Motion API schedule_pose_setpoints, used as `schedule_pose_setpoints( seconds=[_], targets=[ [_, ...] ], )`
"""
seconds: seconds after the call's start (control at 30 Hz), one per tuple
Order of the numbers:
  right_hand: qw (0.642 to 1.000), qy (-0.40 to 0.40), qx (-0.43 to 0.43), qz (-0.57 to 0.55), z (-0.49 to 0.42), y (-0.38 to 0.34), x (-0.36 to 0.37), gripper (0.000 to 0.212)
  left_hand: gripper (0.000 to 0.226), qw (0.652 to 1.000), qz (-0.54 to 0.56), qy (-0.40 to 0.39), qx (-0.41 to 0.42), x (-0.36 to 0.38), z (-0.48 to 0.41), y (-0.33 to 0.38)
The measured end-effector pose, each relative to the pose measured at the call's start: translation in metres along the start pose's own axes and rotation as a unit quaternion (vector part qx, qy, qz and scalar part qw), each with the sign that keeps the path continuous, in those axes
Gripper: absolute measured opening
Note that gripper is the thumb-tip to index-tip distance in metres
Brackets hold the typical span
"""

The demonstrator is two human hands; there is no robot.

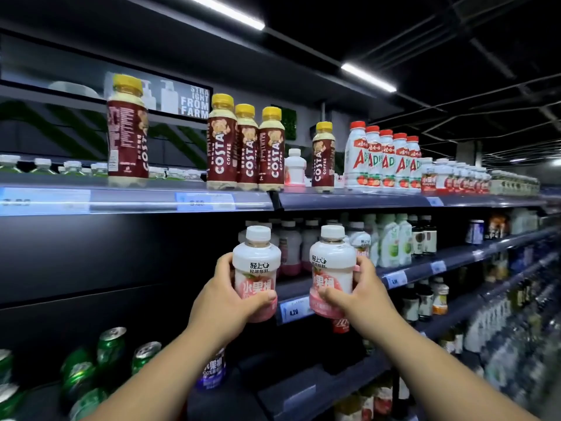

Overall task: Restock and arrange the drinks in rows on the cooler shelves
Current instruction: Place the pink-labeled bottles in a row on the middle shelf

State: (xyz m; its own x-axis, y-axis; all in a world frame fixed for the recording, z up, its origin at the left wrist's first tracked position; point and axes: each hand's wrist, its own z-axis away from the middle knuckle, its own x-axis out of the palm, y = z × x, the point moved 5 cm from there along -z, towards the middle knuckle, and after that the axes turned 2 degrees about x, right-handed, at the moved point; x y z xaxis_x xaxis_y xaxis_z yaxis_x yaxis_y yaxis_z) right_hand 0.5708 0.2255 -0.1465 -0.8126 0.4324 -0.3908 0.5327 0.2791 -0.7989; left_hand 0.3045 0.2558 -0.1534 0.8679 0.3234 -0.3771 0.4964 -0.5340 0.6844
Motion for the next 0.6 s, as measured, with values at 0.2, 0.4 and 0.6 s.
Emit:
schedule_pose_setpoints(
  seconds=[0.2, 0.4, 0.6],
  targets=[
    [1.0, 0.002, 0.001, -0.031, -0.05, 0.02, 0.024, 0.081, 0.088, 1.0, -0.02, -0.008, -0.004, 0.028, -0.038, -0.02],
    [0.998, -0.045, -0.02, -0.041, -0.098, 0.036, 0.047, 0.084, 0.089, 0.997, -0.058, 0.04, -0.041, 0.045, -0.065, -0.033],
    [0.991, -0.121, -0.053, 0.001, -0.136, 0.043, 0.063, 0.069, 0.101, 0.991, -0.086, 0.07, -0.068, 0.076, -0.072, -0.027]
  ],
)
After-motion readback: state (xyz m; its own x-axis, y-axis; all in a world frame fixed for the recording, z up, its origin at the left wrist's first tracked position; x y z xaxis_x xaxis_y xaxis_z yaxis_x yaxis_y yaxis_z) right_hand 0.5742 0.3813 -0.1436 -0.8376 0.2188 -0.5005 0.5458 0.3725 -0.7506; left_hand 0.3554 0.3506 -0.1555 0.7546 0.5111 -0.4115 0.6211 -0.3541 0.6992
